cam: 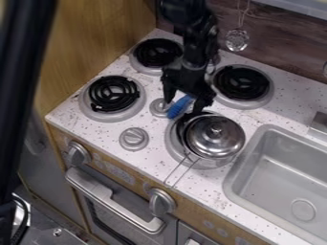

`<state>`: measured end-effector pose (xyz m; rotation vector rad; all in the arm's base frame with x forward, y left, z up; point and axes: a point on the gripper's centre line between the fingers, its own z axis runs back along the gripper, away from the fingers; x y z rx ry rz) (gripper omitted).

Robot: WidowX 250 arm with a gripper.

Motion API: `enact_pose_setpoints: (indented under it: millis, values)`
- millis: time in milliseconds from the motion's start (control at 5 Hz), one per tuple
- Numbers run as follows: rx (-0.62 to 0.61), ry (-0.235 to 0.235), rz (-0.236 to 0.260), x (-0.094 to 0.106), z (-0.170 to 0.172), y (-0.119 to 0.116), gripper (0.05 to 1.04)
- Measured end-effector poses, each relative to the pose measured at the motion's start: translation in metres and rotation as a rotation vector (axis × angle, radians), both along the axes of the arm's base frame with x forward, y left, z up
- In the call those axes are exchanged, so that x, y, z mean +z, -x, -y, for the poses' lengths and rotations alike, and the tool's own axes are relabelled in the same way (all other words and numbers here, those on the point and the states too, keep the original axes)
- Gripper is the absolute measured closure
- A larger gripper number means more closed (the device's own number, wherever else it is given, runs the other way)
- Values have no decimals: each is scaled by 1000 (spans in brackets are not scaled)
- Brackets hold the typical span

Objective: Moved the blue spoon to the center of the cooker to the left of the pot

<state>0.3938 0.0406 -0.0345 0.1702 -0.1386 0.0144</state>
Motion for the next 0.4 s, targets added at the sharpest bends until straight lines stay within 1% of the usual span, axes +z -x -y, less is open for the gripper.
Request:
enact_pose_setpoints:
  millis: [200, 400]
  values:
    - [18, 41, 69, 33, 14, 18, 85]
    - [57, 95, 62, 51, 22, 33, 85]
